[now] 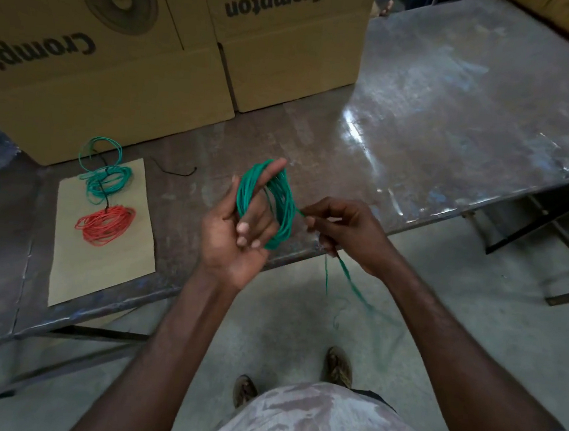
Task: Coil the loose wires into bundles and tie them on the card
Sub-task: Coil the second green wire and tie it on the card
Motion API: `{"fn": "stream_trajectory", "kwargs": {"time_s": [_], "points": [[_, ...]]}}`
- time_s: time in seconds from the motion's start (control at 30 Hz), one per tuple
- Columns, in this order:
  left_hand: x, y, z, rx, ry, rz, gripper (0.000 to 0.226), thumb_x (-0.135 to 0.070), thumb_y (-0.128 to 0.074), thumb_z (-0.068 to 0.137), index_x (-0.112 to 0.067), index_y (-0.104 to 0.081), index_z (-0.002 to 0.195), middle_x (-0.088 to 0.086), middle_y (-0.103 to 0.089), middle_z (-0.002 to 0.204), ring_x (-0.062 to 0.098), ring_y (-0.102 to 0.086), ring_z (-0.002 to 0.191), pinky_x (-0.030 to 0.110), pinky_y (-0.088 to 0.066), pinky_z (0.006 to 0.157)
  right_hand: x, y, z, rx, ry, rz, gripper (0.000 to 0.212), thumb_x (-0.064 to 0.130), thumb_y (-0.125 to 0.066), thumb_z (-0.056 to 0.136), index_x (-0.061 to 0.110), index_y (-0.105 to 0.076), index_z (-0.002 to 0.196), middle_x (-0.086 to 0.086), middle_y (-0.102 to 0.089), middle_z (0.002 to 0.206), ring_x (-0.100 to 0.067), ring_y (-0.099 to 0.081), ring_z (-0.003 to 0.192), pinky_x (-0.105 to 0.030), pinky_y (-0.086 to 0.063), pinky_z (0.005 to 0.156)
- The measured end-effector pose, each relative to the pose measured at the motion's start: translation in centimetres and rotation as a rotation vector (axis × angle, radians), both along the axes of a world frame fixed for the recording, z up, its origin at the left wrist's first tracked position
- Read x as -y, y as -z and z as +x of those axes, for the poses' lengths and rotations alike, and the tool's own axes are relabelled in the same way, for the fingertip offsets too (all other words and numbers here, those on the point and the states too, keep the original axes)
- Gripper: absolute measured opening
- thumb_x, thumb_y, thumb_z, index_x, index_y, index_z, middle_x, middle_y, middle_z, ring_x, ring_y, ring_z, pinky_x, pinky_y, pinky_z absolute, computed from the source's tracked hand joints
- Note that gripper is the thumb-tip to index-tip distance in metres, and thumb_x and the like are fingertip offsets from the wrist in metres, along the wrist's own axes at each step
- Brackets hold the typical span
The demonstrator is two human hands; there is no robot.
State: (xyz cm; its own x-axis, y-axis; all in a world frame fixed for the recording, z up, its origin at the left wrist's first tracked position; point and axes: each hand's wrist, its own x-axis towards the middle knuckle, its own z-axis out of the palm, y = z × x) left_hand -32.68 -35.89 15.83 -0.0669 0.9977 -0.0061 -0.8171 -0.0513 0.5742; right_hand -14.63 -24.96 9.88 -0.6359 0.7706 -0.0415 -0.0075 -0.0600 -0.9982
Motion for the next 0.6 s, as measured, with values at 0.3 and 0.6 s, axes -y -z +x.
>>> {"fn": "stream_trajectory", "kwargs": {"time_s": [0.3,0.6], "points": [[-3.6,-0.7,-1.8,-1.145,-0.491,-0.099,0.046,-0.040,-0.028,0.117,-0.008,-0.061,0.120,0.017,-0.066,0.069,0.023,-0.059,0.052,0.042,-0.049,0.053,4.0,-2.0,-0.7,0.247,-0.623,0.034,0.045,0.007,-0.062,0.104,0.022,-0.059,0.146,-0.018,-0.076,0.092,-0.029,-0.069,0.066,-0.037,-0.058,0.068],[-1.1,6.1,-3.5,-1.445,0.105,-0.312,0.058,-0.050,-0.039,0.113,-0.007,-0.061,0.080,0.006,-0.059,0.049,0.016,-0.054,0.043,0.032,-0.044,0.057,-0.7,-4.5,1.2,0.456,-0.095,0.625,0.026,0.008,-0.066,0.097,0.025,-0.078,0.113,0.010,-0.076,0.093,-0.003,-0.071,0.084,-0.030,-0.058,0.079]]}}
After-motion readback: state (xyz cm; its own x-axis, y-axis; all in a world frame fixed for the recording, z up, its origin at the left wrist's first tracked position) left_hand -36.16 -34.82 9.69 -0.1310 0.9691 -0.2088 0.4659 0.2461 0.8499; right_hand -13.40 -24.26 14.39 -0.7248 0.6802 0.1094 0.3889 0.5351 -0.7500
